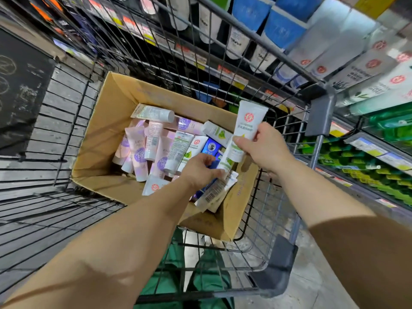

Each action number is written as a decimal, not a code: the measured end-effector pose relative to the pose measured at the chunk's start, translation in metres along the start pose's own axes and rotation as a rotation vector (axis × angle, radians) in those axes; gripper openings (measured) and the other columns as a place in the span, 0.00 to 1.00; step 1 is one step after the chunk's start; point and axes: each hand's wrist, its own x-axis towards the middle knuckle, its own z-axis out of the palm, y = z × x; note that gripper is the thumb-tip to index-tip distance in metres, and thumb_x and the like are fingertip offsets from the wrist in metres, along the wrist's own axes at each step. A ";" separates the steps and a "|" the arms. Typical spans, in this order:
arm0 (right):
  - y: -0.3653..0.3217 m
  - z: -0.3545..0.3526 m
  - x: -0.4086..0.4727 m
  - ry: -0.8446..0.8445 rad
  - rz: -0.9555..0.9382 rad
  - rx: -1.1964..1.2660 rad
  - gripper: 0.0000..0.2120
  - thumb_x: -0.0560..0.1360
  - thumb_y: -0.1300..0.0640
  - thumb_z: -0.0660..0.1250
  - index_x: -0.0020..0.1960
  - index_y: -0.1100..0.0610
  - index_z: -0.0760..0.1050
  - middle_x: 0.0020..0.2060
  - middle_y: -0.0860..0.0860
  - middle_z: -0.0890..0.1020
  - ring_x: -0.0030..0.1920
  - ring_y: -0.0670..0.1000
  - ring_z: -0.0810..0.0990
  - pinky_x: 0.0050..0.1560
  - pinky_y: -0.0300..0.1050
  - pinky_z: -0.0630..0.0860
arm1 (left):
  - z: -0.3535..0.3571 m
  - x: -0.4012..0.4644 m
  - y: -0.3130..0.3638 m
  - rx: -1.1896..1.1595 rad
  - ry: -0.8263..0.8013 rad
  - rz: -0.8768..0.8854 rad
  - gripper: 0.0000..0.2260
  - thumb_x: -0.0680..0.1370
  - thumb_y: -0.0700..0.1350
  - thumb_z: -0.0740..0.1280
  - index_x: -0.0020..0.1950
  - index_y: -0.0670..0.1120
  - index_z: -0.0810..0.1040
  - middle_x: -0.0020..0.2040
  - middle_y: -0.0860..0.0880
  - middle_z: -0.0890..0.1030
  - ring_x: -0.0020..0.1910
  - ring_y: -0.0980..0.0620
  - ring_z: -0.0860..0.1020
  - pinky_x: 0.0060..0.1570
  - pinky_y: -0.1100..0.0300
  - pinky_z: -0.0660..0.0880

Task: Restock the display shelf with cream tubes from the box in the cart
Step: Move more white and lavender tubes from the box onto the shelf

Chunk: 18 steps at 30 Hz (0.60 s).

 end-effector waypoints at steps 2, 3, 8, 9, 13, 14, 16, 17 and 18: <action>0.003 -0.001 0.002 -0.019 0.010 0.036 0.15 0.73 0.53 0.72 0.56 0.55 0.73 0.52 0.51 0.81 0.49 0.52 0.81 0.50 0.52 0.80 | 0.009 0.006 0.005 0.138 0.035 -0.004 0.20 0.72 0.51 0.75 0.59 0.43 0.76 0.53 0.46 0.79 0.49 0.49 0.76 0.53 0.56 0.73; 0.005 -0.001 0.002 -0.031 0.019 0.050 0.16 0.73 0.53 0.72 0.57 0.56 0.74 0.53 0.51 0.81 0.50 0.52 0.81 0.51 0.54 0.80 | 0.012 0.009 0.008 0.221 0.037 -0.007 0.18 0.72 0.53 0.74 0.56 0.45 0.76 0.53 0.46 0.80 0.50 0.47 0.78 0.53 0.55 0.74; 0.010 0.001 0.001 -0.040 0.032 0.113 0.16 0.73 0.54 0.73 0.58 0.57 0.74 0.52 0.52 0.82 0.50 0.53 0.82 0.53 0.57 0.80 | 0.026 0.007 0.024 0.377 -0.025 -0.033 0.16 0.73 0.53 0.72 0.36 0.50 0.66 0.40 0.49 0.73 0.42 0.48 0.74 0.44 0.55 0.73; 0.010 0.002 0.001 -0.041 0.041 0.137 0.16 0.73 0.54 0.72 0.58 0.56 0.74 0.53 0.52 0.82 0.51 0.53 0.82 0.53 0.57 0.80 | 0.026 0.007 0.023 0.355 -0.036 -0.050 0.15 0.73 0.52 0.72 0.36 0.48 0.68 0.37 0.49 0.73 0.39 0.47 0.74 0.41 0.55 0.72; 0.007 -0.001 -0.003 -0.073 0.085 0.269 0.16 0.75 0.56 0.71 0.61 0.56 0.72 0.56 0.52 0.81 0.54 0.53 0.81 0.56 0.56 0.79 | 0.010 -0.001 0.012 0.085 -0.124 -0.179 0.10 0.72 0.47 0.74 0.43 0.43 0.76 0.41 0.44 0.79 0.42 0.45 0.80 0.46 0.51 0.80; 0.005 -0.003 -0.006 -0.086 0.094 0.274 0.17 0.75 0.56 0.70 0.62 0.56 0.72 0.57 0.52 0.81 0.54 0.53 0.81 0.56 0.56 0.79 | 0.001 -0.006 0.010 -0.012 -0.150 -0.220 0.09 0.73 0.45 0.74 0.44 0.43 0.75 0.44 0.42 0.80 0.44 0.45 0.80 0.48 0.50 0.81; -0.001 -0.007 -0.012 -0.114 0.122 0.272 0.16 0.77 0.54 0.68 0.63 0.55 0.70 0.57 0.51 0.80 0.52 0.54 0.82 0.53 0.55 0.80 | -0.018 -0.021 0.008 -0.174 -0.204 -0.251 0.08 0.74 0.40 0.73 0.43 0.42 0.74 0.42 0.42 0.80 0.41 0.48 0.81 0.43 0.55 0.82; -0.005 -0.009 -0.016 -0.128 0.138 0.278 0.16 0.77 0.54 0.67 0.63 0.55 0.69 0.57 0.51 0.80 0.51 0.54 0.82 0.52 0.55 0.80 | -0.028 -0.028 0.009 -0.206 -0.235 -0.236 0.08 0.75 0.38 0.72 0.41 0.41 0.73 0.38 0.45 0.81 0.38 0.50 0.80 0.41 0.58 0.81; -0.009 -0.010 -0.020 -0.143 0.151 0.292 0.16 0.78 0.54 0.67 0.64 0.54 0.69 0.58 0.51 0.80 0.51 0.54 0.82 0.52 0.56 0.80 | -0.039 -0.037 0.012 -0.216 -0.263 -0.211 0.09 0.75 0.37 0.71 0.39 0.42 0.73 0.34 0.47 0.80 0.35 0.52 0.79 0.42 0.58 0.80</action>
